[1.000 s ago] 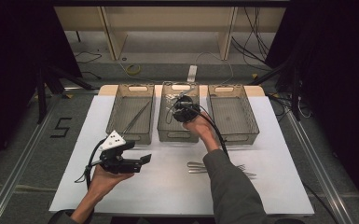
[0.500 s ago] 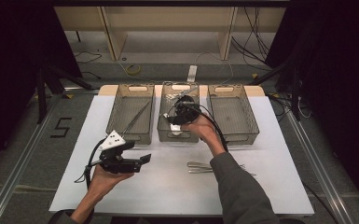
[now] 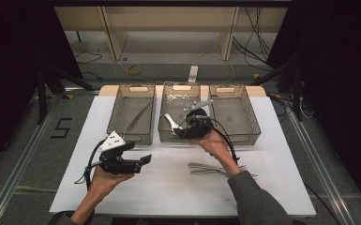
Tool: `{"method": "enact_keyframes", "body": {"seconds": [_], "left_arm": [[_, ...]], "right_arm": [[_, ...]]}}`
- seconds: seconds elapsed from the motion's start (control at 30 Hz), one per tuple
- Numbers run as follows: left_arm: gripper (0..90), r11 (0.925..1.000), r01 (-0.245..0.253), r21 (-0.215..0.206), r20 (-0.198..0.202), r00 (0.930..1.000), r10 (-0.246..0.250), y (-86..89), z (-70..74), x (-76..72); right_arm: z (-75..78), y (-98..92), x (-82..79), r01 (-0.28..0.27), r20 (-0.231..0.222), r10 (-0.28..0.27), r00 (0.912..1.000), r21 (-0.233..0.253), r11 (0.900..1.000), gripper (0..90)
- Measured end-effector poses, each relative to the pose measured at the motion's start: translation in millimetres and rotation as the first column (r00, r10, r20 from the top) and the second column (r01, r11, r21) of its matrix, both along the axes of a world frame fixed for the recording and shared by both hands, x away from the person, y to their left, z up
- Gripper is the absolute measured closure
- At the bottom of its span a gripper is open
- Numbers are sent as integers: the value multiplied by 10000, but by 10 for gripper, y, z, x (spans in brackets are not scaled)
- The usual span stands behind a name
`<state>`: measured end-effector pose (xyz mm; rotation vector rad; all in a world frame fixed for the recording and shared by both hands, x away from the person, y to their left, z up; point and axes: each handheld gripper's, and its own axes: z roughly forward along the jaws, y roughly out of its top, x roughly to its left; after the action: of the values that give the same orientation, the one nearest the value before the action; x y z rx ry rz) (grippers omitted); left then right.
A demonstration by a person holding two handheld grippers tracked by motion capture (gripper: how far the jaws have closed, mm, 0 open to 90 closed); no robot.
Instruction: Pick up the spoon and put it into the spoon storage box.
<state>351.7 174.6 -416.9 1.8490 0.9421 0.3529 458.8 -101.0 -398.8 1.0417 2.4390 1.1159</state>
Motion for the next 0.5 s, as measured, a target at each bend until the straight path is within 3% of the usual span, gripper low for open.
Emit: {"method": "enact_keyframes", "body": {"seconds": [0.17, 0.5], "left_arm": [[157, 10000, -19, 12, 3, 10000, 19, -7, 0, 2], [156, 10000, 8, 7, -10, 10000, -8, -11, 5, 9]], "right_arm": [[-51, -89, -151, 94, 40, -95, 9999, 276, 9996, 363], [-210, -212, -259, 47, -192, -48, 9998, -57, 10000, 337]]}}
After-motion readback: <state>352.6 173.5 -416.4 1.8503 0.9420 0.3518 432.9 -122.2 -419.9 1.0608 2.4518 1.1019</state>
